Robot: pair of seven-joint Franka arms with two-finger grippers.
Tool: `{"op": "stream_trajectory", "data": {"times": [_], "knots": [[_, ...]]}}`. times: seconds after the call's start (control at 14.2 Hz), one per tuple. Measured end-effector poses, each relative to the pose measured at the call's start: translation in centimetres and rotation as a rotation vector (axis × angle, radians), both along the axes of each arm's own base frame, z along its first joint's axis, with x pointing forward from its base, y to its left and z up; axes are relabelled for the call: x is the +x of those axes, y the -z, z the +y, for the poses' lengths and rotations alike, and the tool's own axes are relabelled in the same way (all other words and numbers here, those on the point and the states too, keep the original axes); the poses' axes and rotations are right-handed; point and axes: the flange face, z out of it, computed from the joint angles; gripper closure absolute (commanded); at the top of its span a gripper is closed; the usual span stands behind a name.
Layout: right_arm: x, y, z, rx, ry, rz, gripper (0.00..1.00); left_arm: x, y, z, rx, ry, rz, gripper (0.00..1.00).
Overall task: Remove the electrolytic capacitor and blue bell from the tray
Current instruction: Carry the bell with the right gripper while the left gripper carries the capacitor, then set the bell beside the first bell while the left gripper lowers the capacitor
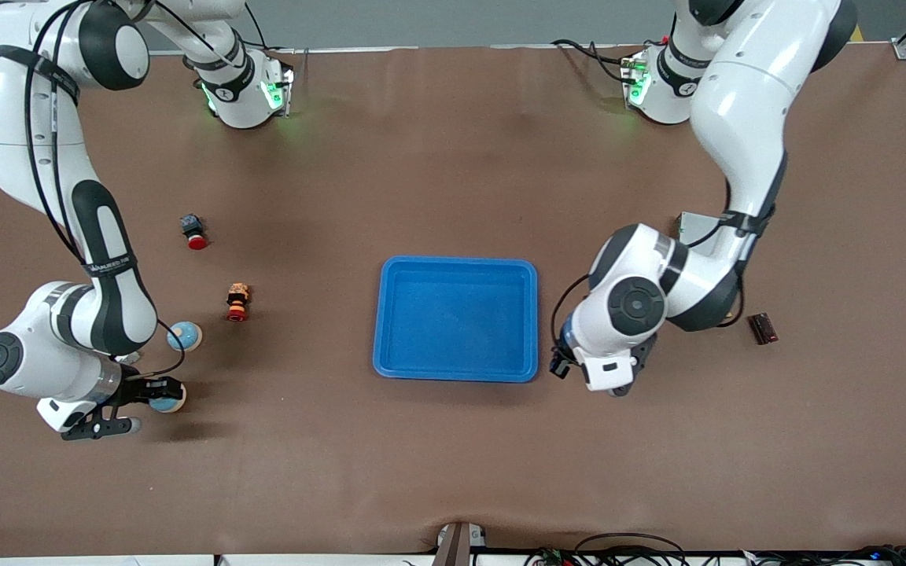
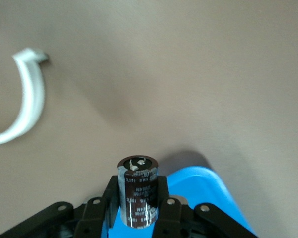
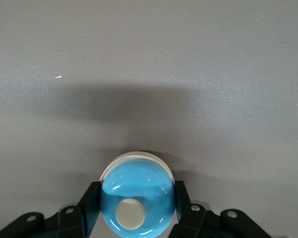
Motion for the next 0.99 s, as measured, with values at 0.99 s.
{"op": "stream_trajectory", "data": {"times": [0.99], "knots": [[-0.3, 0.7, -0.9, -0.008, -0.017, -0.037, 1.00, -3.8, -2.9, 22.2, 0.003, 0.557, 0.105, 1.00]]}}
